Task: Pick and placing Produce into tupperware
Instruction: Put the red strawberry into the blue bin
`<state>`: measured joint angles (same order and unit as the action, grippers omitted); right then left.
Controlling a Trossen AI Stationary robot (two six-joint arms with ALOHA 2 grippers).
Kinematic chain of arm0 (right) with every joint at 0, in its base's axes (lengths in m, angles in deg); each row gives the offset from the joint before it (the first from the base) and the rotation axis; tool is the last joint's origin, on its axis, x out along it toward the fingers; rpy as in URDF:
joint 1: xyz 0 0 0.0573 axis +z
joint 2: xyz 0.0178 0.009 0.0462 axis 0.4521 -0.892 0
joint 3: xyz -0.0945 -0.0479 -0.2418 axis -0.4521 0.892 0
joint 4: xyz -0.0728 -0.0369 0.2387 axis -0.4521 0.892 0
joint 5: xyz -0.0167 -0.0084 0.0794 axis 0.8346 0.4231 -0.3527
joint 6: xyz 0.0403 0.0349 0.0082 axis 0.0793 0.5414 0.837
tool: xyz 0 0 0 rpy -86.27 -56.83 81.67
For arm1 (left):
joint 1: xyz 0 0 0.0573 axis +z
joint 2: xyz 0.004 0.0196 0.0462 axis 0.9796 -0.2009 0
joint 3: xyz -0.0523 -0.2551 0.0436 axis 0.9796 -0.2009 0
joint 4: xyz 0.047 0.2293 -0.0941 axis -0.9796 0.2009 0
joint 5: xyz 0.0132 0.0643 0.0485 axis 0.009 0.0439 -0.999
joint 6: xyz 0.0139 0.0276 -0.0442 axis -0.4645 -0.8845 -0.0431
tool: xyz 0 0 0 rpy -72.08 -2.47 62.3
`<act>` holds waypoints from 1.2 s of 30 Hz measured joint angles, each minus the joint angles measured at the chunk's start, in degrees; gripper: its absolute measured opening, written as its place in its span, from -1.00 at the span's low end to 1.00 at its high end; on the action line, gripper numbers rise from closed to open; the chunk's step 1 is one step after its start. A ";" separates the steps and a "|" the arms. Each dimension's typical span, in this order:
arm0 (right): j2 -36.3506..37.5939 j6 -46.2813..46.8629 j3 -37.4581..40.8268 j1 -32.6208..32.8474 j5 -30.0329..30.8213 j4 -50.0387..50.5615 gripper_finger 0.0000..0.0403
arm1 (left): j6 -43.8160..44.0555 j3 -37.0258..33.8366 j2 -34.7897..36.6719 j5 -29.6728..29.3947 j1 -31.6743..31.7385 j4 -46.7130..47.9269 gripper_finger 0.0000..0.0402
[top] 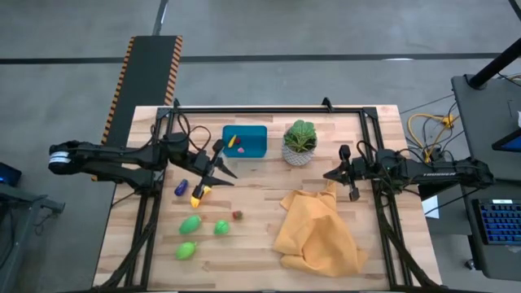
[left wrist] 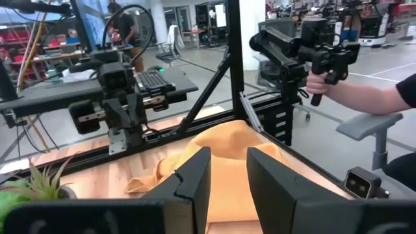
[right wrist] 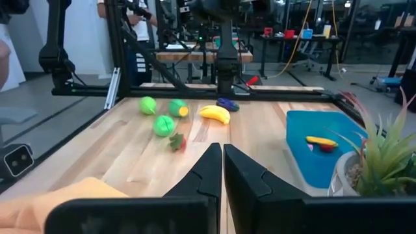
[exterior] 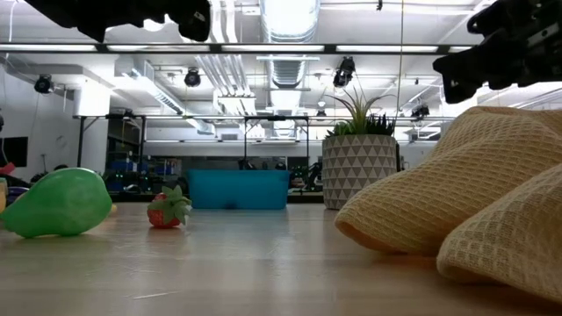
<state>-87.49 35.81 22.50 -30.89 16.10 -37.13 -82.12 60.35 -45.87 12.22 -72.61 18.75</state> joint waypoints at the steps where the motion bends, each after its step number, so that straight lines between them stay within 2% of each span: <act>1: 0.00 0.49 0.00 0.00 0.00 0.00 -0.96 | 0.02 0.00 0.00 -0.14 0.02 0.02 -0.55; 5: -0.01 0.99 0.00 0.00 0.00 -0.02 -0.96 | -0.04 0.00 0.00 -2.16 0.04 0.63 -0.35; 9: 0.00 0.99 0.00 0.00 0.21 -0.03 -0.96 | -0.26 0.00 -0.09 -1.71 -0.20 1.05 -0.08; 12: 0.00 1.01 0.00 0.00 1.31 -0.02 -0.96 | -1.92 0.00 -0.09 -1.69 -1.54 1.12 0.03; 14: 0.00 1.01 0.00 -0.02 2.11 -0.02 -0.96 | -3.64 0.03 -0.09 -3.76 -2.99 1.44 0.05; 18: 0.00 1.01 0.00 -0.02 3.04 -0.02 -0.96 | -7.68 1.06 -0.09 -12.12 -7.17 4.95 0.06; 25: 0.00 1.02 0.00 -0.02 3.04 -0.02 -0.96 | -9.59 4.90 -0.83 -25.43 -13.80 17.16 0.06; 31: -0.02 0.94 0.00 -0.02 3.04 -0.02 -0.96 | -9.03 5.07 -3.72 -28.57 -16.11 19.30 0.06; 36: 0.00 0.75 0.00 -0.02 3.07 -0.02 -0.96 | -7.53 5.47 -8.44 -28.85 -17.20 20.14 0.06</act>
<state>-87.49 36.55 22.50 -30.91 19.16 -37.15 -89.65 65.82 -54.30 -16.63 -89.81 38.89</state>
